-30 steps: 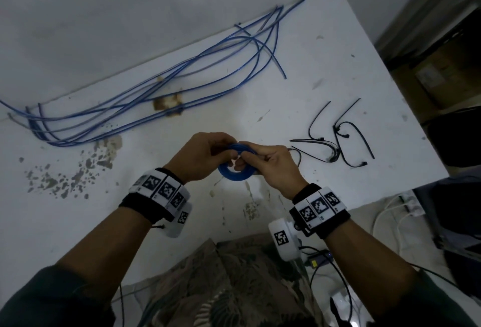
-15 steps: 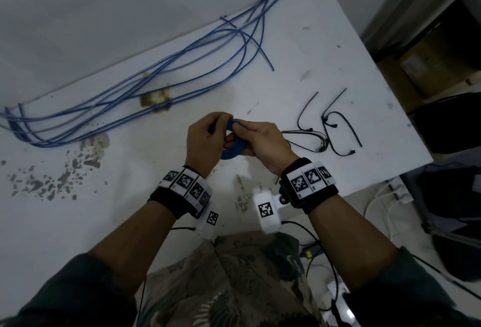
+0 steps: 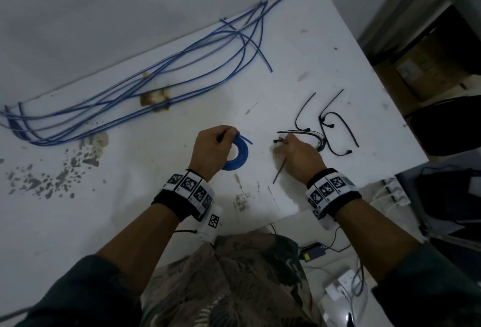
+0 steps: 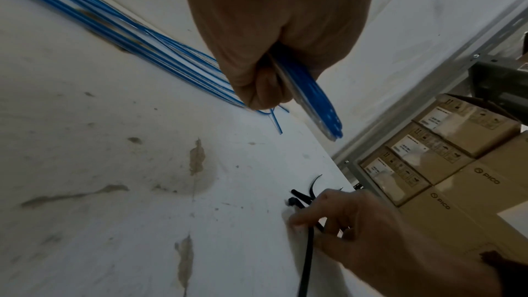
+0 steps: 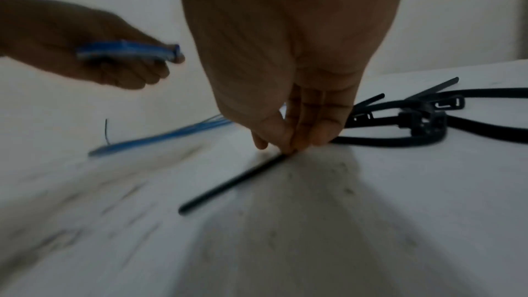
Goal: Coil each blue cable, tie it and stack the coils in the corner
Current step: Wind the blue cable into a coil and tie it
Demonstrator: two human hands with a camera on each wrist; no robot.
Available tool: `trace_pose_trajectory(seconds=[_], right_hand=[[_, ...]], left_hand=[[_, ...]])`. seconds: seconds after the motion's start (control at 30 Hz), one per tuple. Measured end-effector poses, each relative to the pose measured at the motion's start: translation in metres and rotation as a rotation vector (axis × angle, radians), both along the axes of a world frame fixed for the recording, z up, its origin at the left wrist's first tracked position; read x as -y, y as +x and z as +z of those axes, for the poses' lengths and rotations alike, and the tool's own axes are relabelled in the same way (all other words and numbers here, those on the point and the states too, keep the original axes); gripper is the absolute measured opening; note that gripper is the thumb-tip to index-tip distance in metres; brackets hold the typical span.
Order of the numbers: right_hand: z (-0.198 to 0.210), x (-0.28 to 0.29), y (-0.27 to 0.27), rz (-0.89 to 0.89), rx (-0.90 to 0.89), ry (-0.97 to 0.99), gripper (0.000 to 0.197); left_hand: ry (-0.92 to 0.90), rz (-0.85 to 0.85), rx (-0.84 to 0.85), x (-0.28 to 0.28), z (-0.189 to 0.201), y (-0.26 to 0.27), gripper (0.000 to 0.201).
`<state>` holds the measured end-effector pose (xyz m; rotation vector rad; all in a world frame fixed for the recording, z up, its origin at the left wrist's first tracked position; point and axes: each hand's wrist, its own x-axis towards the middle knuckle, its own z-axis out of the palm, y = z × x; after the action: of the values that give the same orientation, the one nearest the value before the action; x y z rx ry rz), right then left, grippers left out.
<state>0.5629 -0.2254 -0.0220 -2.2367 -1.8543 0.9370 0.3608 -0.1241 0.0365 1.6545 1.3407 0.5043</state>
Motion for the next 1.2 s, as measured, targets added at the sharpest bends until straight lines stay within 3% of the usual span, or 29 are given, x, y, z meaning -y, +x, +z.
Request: trace_pose_trajectory(seconds=[0.27,0.4,0.47,0.63,0.77,0.9,0.97,1.2], right_hand=[[-0.012,-0.004,0.013,0.238,0.132,0.082,0.021],[-0.009,-0.002,0.008,0.323,0.136,0.318,0.002],[-0.005,0.000,0.001,0.335,0.125,0.452,0.008],[0.044,0.005,-0.030,0.195,-0.029,0.563,0.023],[0.081,0.004,-0.062,0.268,-0.049,0.717,0.011],[0.100,-0.016,-0.100,0.298,0.144,0.656,0.026],[0.111,-0.029,-0.118,0.272,0.202,0.596,0.023],[0.122,-0.073,-0.167,0.319,0.129,0.498,0.030]], left_hand=[[-0.004,0.022,-0.012,0.003,0.002,-0.007,0.021],[0.002,0.049,-0.017,0.004,0.002,-0.018,0.022],[0.010,0.075,-0.021,0.005,0.002,-0.024,0.022],[0.084,0.177,-0.065,0.003,0.007,-0.039,0.022],[0.172,0.249,-0.097,0.000,0.009,-0.050,0.023],[0.227,0.304,-0.134,0.001,0.017,-0.053,0.024],[0.247,0.302,-0.140,0.004,0.022,-0.055,0.024],[0.242,0.342,-0.082,0.007,0.026,-0.076,0.030]])
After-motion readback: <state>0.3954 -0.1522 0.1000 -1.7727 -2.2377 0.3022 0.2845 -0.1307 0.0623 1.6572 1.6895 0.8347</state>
